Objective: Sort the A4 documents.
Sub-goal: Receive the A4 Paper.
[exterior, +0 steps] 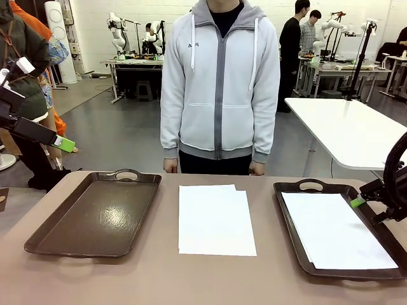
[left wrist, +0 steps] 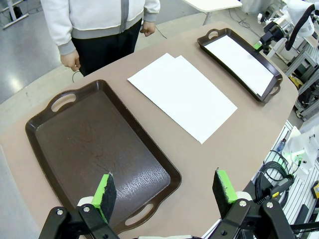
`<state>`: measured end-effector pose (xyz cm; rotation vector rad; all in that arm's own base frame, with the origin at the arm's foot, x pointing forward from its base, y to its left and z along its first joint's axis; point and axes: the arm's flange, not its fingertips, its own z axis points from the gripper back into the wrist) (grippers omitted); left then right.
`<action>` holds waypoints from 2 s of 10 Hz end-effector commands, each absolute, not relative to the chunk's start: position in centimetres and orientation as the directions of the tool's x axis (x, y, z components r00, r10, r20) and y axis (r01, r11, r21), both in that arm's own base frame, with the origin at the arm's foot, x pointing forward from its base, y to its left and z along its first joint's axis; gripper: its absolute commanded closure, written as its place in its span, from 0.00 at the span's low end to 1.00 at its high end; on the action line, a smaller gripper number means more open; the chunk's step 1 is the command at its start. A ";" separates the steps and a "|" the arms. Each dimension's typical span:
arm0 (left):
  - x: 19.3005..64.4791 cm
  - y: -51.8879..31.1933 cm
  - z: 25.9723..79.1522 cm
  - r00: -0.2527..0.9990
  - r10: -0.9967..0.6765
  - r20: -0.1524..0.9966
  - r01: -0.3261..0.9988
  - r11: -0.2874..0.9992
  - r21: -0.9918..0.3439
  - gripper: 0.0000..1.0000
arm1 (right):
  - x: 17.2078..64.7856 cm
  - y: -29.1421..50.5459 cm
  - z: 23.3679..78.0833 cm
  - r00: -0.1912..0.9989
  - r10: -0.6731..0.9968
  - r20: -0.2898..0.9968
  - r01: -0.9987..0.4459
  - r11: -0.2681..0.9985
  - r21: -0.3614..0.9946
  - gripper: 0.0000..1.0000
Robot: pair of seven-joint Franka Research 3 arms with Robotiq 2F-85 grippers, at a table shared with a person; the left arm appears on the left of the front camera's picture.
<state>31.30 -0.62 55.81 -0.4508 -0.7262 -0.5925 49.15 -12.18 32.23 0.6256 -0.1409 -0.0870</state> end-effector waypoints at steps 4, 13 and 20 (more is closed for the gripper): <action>31.3 -0.5 55.8 0.593 -0.343 0.728 0.649 0.738 -0.181 0.00 | 46.3 -10.2 35.4 0.957 -0.002 0.288 -0.160 0.827 0.539 0.00; 31.3 -0.5 55.8 0.593 -0.343 0.728 0.649 0.738 -0.181 0.00 | 37.6 2.0 51.0 0.426 0.488 0.761 -0.893 0.363 0.267 0.00; 31.3 -0.5 55.8 0.593 -0.343 0.728 0.649 0.738 -0.181 0.00 | 34.9 3.2 52.0 0.356 0.613 0.705 -0.927 0.329 0.182 0.00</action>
